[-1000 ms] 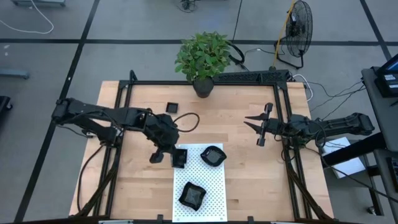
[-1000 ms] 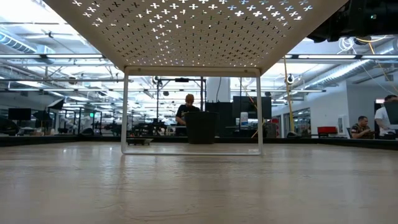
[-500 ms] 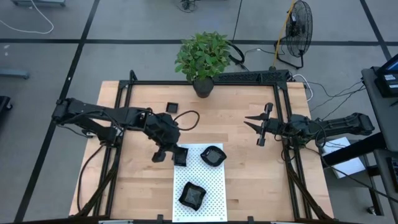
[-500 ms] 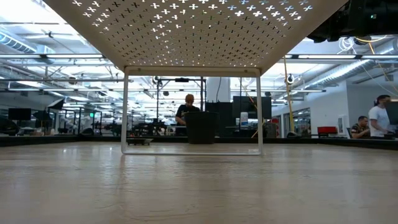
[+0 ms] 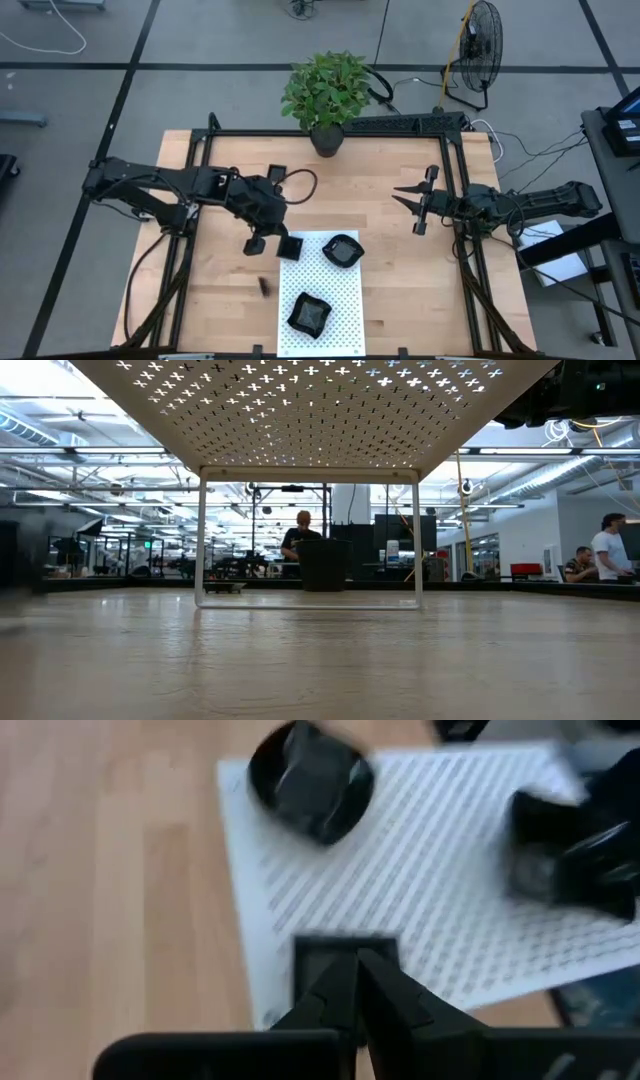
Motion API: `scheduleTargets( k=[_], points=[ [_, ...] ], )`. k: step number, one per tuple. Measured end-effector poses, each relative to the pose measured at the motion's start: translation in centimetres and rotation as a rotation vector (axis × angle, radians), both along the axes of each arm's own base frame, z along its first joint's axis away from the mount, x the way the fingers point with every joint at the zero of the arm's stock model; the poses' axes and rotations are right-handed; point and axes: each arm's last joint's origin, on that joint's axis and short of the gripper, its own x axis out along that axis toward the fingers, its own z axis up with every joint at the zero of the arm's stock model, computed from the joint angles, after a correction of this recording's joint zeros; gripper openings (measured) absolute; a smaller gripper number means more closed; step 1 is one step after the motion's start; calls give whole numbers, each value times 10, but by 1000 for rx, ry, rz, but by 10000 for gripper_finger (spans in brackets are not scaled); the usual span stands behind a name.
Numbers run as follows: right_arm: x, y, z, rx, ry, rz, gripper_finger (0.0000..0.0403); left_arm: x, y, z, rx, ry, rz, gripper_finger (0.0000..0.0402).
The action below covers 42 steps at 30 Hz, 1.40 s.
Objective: Pick & Place Mini shaped plates
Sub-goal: Stack the bottom square plate on top of the square plate on the shelf
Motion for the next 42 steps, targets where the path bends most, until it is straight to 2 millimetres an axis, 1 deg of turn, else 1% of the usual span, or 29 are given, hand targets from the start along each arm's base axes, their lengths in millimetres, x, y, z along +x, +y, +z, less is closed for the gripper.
scheduleTargets(
  k=[2,5,7,9,12,15,17,19,23,25,27,30,32,34,42],
  points=[
    [0,0,0,0,-1,0,75,-3,2,-1,34,49,54,6],
    [0,0,0,0,0,0,75,-8,6,-2,30,134,244,4],
    [0,0,0,0,0,0,75,-17,8,-9,4,256,393,15],
    [0,0,0,-1,1,0,75,-29,5,-17,-7,393,534,36],
    [0,0,0,-5,-1,-1,75,-44,-9,-33,-41,557,707,75],
    [0,0,0,-9,0,-1,75,-53,-34,-46,-115,618,814,115],
    [0,0,0,-10,0,-1,75,-57,-55,-56,-176,613,854,137],
    [0,0,0,-9,0,-1,75,-57,-74,-70,-258,566,881,155],
    [0,0,0,-8,-1,-1,75,-55,-104,-106,-435,425,916,173],
    [0,0,0,-8,-1,-1,75,-57,-109,-134,-441,437,950,174],
    [0,0,1,-8,-4,-1,75,-61,-107,-158,-405,492,1015,174],
    [0,0,1,-2,-11,0,75,-66,-103,-186,-359,611,1115,175],
    [0,0,2,5,-19,12,75,-66,-101,-194,-356,636,1149,175],
    [0,1,2,16,-24,30,75,-65,-100,-198,-344,640,1156,175],
    [0,1,3,34,-41,55,75,-62,-102,-194,-350,601,1054,175]
  ],
)
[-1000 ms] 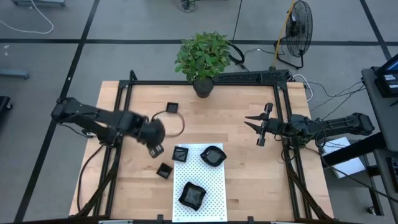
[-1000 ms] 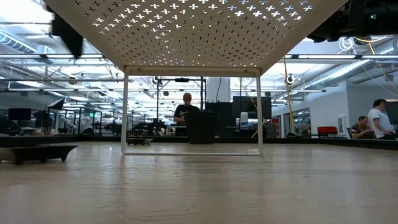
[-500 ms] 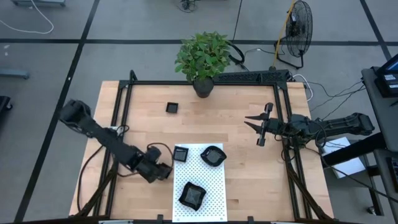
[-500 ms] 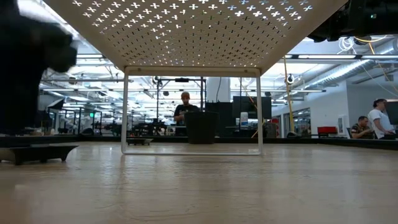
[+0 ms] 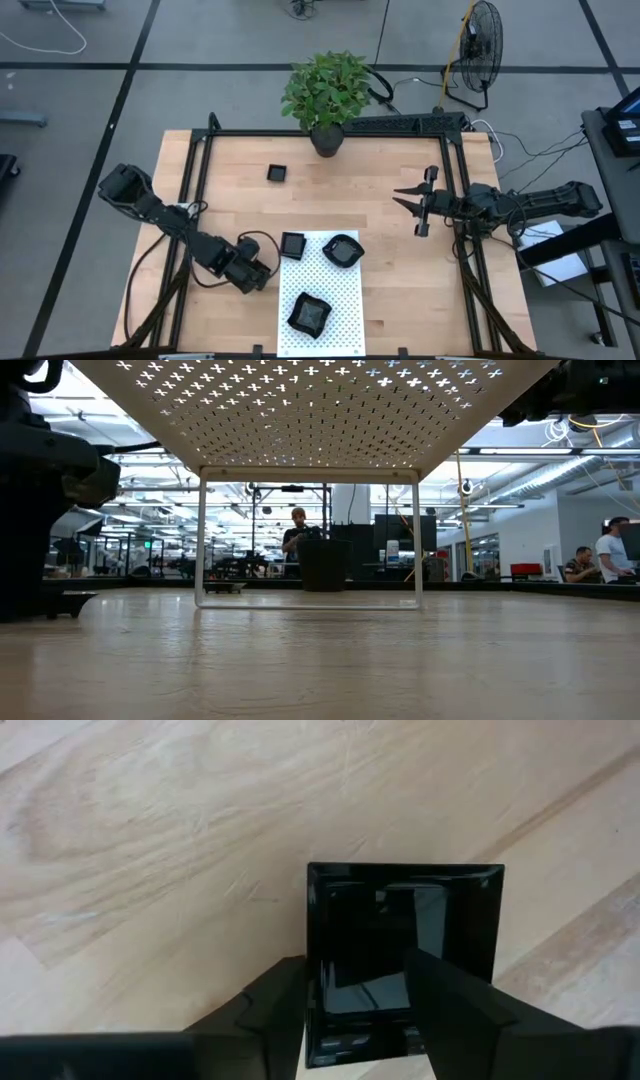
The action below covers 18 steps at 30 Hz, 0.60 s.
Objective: Pick & Place Mini shaped plates
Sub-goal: Stack the bottom square plate on top of the square plate on the shelf
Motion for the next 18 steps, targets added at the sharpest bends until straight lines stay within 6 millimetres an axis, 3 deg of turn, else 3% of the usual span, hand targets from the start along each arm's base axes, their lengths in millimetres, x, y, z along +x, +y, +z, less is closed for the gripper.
scheduleTargets(
  k=[5,14,18],
  points=[
    [0,0,0,-1,0,-1,75,0,0,0,-17,12,-5,149],
    [0,0,0,-3,1,-2,75,-3,-1,13,-98,-23,-2,12],
    [0,0,0,-4,1,-2,75,-7,-1,23,-113,-54,-13,11]
  ],
)
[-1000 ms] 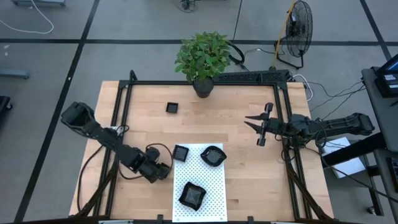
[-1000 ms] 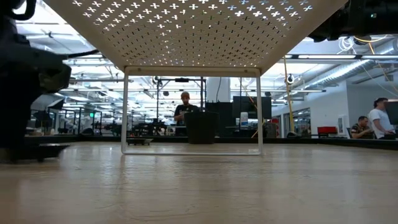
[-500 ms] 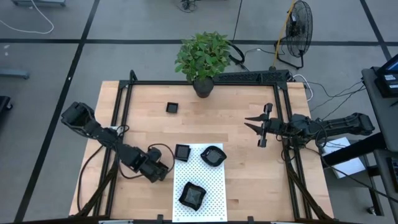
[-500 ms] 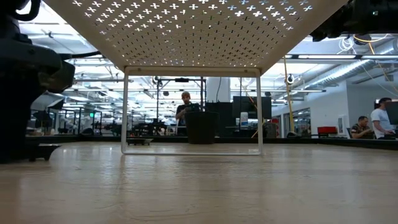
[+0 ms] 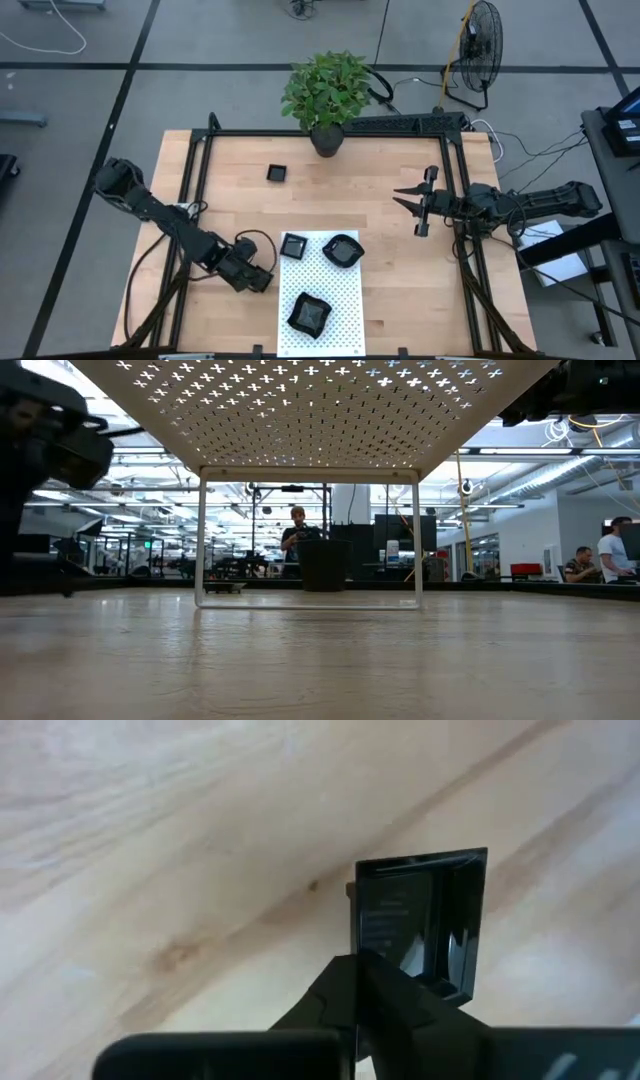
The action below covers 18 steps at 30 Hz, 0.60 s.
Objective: Pick & Place Mini shaped plates
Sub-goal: Stack the bottom square plate on top of the square plate on the shelf
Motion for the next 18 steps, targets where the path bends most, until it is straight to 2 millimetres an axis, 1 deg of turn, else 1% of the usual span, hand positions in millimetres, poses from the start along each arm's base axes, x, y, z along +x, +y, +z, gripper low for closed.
scheduleTargets(
  k=[4,8,10,14,16,18],
  points=[
    [0,0,0,0,0,0,75,-9,2,12,-4,-13,-21,5],
    [0,0,0,0,0,0,75,-18,8,35,45,-7,-58,4],
    [0,0,0,0,0,0,75,-23,13,53,98,-27,-72,5],
    [0,0,0,0,0,0,75,-27,26,98,230,-145,-149,3],
    [0,0,0,-5,1,-1,75,-25,33,122,307,-229,-237,4],
    [0,0,0,-7,2,-1,75,-18,39,145,409,-311,-372,3]
  ],
)
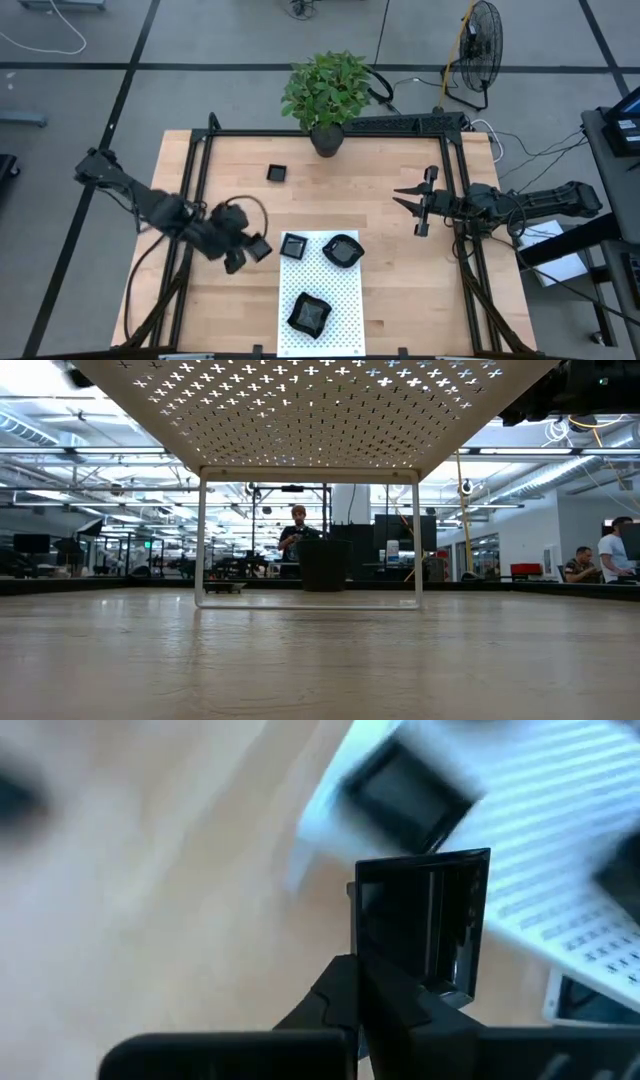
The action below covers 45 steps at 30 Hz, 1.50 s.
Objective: Pick & Place Mini shaped plates
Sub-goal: Stack the bottom square plate on top of the square plate on the shelf
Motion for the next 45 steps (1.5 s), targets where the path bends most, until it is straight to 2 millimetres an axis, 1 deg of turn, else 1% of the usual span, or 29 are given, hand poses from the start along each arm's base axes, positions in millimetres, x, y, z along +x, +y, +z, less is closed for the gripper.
scheduleTargets(
  k=[2,4,6,9,12,15,20,23,26,30,36,40,45],
  points=[
    [0,0,0,0,0,0,75,9,7,19,105,-49,-118,3],
    [0,0,0,0,0,0,75,21,16,35,192,-83,-195,3],
    [0,0,0,0,0,0,75,36,24,44,274,-79,-280,3],
    [0,0,0,0,0,0,75,57,32,44,384,-30,-447,2],
    [0,0,0,0,0,0,75,72,36,36,474,26,-613,6],
    [0,0,0,0,0,0,75,85,39,27,491,68,-703,5],
    [0,0,0,0,0,0,75,99,43,17,481,78,-718,5],
    [0,0,0,0,0,0,75,104,42,10,473,102,-724,13],
    [0,0,0,-1,0,0,75,109,40,7,449,89,-736,13],
    [0,0,0,-2,1,-1,75,111,39,9,412,45,-738,4],
    [0,0,0,-4,1,-1,75,111,35,9,389,39,-721,20],
    [0,0,0,-4,1,-1,75,111,34,9,340,24,-724,15],
    [0,0,0,-4,1,-1,75,115,33,12,341,-29,-717,11]
  ],
)
